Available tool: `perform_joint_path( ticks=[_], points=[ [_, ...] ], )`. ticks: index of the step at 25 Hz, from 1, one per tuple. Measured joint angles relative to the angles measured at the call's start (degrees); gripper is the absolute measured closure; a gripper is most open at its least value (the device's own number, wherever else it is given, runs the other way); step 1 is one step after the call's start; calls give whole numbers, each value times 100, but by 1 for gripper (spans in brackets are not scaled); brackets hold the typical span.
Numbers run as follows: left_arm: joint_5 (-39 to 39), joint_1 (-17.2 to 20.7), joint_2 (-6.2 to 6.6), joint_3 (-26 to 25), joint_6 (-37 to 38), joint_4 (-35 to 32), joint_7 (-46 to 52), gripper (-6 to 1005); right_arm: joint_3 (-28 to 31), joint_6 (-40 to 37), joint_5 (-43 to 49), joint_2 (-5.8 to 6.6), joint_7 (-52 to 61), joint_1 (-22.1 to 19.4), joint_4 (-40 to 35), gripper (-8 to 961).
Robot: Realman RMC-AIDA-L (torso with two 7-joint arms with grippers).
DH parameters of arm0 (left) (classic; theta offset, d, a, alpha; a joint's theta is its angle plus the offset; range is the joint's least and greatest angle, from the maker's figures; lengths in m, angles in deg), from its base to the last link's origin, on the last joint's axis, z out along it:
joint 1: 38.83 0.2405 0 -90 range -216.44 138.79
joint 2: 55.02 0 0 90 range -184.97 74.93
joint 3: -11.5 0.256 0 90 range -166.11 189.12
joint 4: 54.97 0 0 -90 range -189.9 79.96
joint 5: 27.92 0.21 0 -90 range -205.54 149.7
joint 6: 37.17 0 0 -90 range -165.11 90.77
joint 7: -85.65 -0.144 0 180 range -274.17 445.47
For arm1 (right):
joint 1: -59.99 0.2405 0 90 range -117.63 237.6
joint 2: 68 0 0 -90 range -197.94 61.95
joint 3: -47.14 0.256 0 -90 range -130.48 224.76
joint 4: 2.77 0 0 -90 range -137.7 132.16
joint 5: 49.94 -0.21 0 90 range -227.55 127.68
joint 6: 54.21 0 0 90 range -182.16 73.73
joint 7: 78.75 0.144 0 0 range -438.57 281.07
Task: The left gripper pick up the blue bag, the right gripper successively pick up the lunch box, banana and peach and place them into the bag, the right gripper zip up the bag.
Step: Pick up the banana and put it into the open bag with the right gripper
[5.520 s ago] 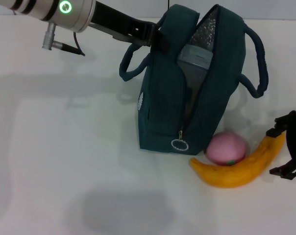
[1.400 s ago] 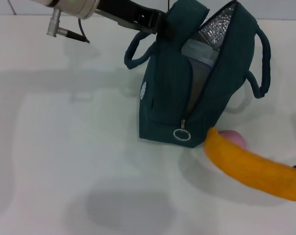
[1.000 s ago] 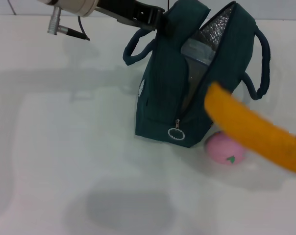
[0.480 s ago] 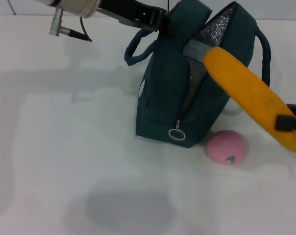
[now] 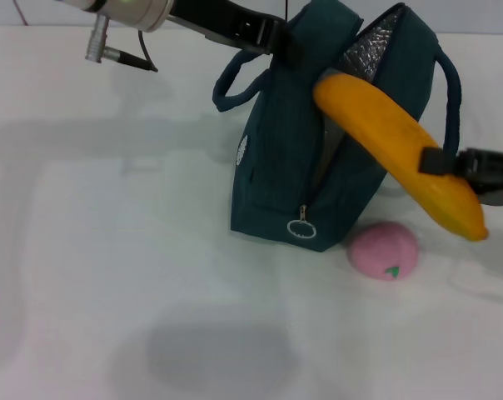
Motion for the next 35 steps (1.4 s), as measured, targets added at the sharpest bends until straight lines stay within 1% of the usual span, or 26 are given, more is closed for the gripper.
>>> perform_joint_path(
  ticks=[2, 8, 12, 13, 19, 23, 27, 32, 35],
  points=[
    [-22, 12, -1, 0, 2, 0, -23, 908, 2, 137, -128, -47, 264, 9, 121, 514],
    [-116, 67, 1, 0, 20, 0, -80, 908, 2, 303, -693, -96, 401, -26, 792, 513],
    [-128, 118, 4, 0, 22, -9, -84, 908, -22, 351, -829, -238, 640, -190, 875, 513],
    [-128, 123, 4, 0, 22, -9, -85, 908, -37, 367, -825, -252, 709, -228, 883, 513],
    [-129, 159, 7, 0, 22, -9, -100, 908, 2, 450, -868, -274, 794, -293, 1319, 513],
    [-129, 168, 6, 0, 22, -9, -136, 908, 5, 427, -1009, -310, 859, -276, 1430, 513],
    [-160, 180, 2, 4, 23, -9, -137, 908, 2, 470, -1133, -310, 967, -234, 1538, 513],
    [-331, 217, 3, 136, 35, -26, -152, 908, -1, 509, -1439, -321, 1011, -255, 1591, 514],
    [-357, 249, 4, 199, 39, -164, -153, 908, -21, 556, -1465, -320, 1045, -190, 1656, 514]
  ],
)
